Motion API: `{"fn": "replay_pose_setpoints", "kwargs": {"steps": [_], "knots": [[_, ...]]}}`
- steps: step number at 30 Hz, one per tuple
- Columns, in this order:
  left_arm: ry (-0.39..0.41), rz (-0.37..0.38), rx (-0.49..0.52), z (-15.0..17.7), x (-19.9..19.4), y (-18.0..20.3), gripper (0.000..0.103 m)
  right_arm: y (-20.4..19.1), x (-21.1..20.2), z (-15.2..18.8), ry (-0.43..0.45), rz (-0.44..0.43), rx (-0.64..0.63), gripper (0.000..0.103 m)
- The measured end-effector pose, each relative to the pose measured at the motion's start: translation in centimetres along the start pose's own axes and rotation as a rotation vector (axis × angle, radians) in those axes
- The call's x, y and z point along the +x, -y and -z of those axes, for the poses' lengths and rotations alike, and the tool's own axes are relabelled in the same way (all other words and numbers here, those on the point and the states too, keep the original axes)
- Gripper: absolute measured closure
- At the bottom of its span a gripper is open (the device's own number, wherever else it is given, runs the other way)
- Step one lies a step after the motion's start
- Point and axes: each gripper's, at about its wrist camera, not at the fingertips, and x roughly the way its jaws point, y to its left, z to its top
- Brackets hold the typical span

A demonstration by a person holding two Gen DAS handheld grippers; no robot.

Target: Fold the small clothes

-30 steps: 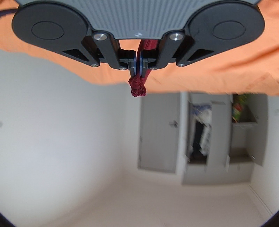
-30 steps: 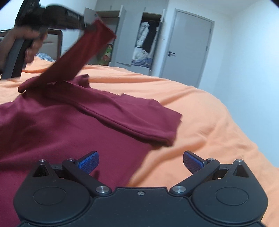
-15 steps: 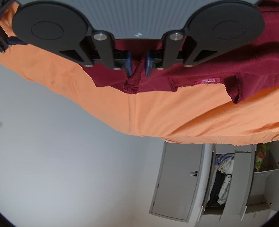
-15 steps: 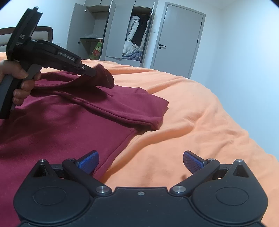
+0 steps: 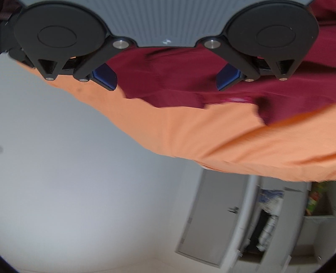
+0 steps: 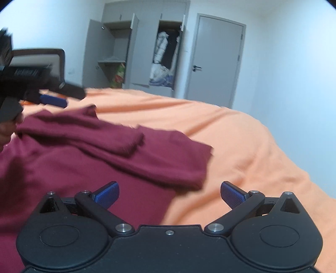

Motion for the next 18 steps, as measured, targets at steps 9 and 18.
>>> {"fn": "replay_pose_setpoints", "kwargs": {"steps": [9, 18], "knots": [[-0.002, -0.421, -0.175, -1.8, -6.7, -12.0, 0.000, -0.1, 5.9, -4.4, 0.065, -0.110, 0.164, 0.002], [-0.015, -0.478, -0.310, -2.2, -7.9, -19.9, 0.001, -0.5, 10.0, -5.3, -0.010, -0.164, 0.298, 0.042]]}}
